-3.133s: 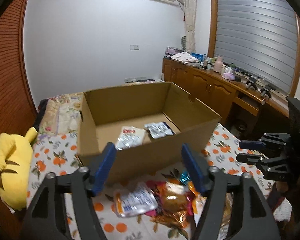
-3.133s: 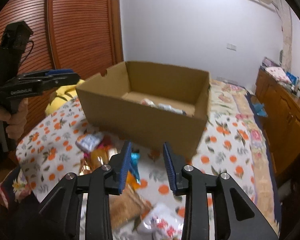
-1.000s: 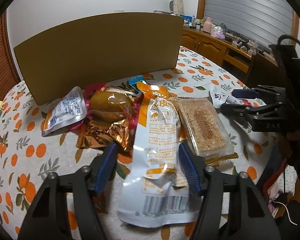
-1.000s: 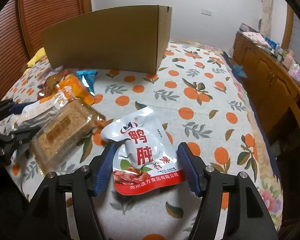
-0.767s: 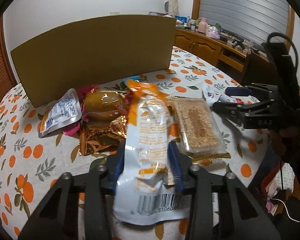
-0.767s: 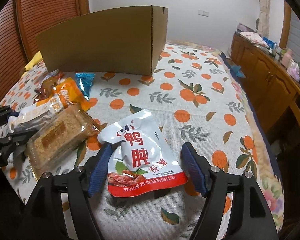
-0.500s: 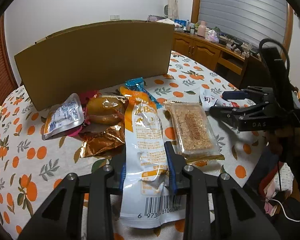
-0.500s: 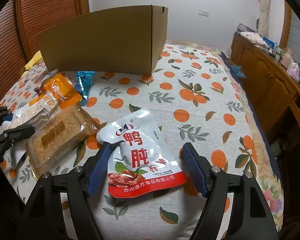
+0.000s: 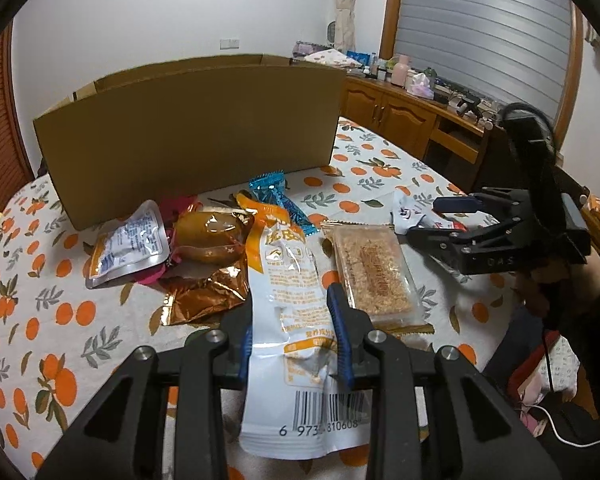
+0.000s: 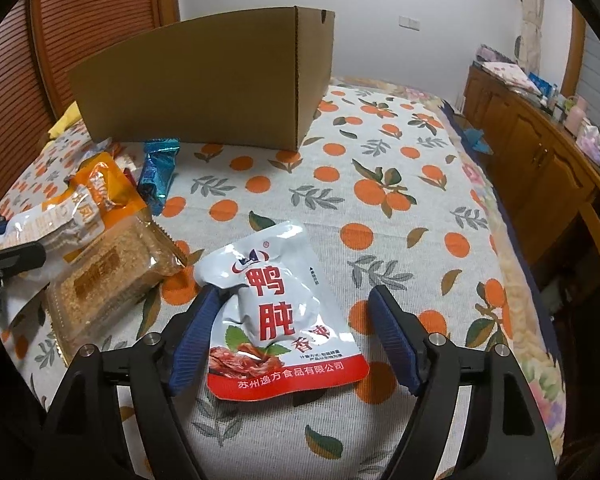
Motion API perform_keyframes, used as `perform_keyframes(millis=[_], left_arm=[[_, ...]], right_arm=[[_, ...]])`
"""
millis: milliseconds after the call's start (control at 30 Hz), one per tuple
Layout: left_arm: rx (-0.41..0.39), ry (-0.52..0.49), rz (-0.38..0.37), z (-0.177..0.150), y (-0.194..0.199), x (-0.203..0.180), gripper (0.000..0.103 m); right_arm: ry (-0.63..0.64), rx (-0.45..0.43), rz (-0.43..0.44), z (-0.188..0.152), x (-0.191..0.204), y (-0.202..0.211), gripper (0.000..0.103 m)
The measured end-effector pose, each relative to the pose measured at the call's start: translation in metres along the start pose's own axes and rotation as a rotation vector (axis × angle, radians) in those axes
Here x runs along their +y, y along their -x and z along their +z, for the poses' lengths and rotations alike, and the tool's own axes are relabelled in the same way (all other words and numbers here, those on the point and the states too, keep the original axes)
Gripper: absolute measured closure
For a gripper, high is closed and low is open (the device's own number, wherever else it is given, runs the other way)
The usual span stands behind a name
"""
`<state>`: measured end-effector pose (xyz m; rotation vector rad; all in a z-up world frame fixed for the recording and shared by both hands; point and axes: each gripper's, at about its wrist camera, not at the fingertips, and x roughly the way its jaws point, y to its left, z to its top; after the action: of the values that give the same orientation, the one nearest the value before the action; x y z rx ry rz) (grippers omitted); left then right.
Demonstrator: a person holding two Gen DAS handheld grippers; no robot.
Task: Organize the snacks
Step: 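Lift both held snacks and carry them over the cardboard box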
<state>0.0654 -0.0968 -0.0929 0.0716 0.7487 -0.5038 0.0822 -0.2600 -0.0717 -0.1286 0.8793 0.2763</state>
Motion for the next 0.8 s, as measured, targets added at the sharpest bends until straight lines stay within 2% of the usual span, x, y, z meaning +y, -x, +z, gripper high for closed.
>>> perform_keyframes(millis=[167, 267, 367, 800], left_arm=[[0.049, 0.017, -0.001, -0.003, -0.016, 0.001, 0.070], [0.064, 0.023, -0.004, -0.004, -0.022, 0.004, 0.067], [0.059, 0.024, -0.018, -0.004, -0.021, 0.004, 0.072], [-0.007, 0.006, -0.009, 0.002, 0.003, 0.002, 0.073]], right_arm=[[0.037, 0.017, 0.036, 0.001, 0.004, 0.002, 0.038], [0.052, 0.025, 0.049, 0.000, 0.006, 0.003, 0.040], [0.064, 0.026, 0.063, -0.002, 0.009, 0.004, 0.041], [0.031, -0.009, 0.086, -0.005, 0.010, 0.012, 0.044]])
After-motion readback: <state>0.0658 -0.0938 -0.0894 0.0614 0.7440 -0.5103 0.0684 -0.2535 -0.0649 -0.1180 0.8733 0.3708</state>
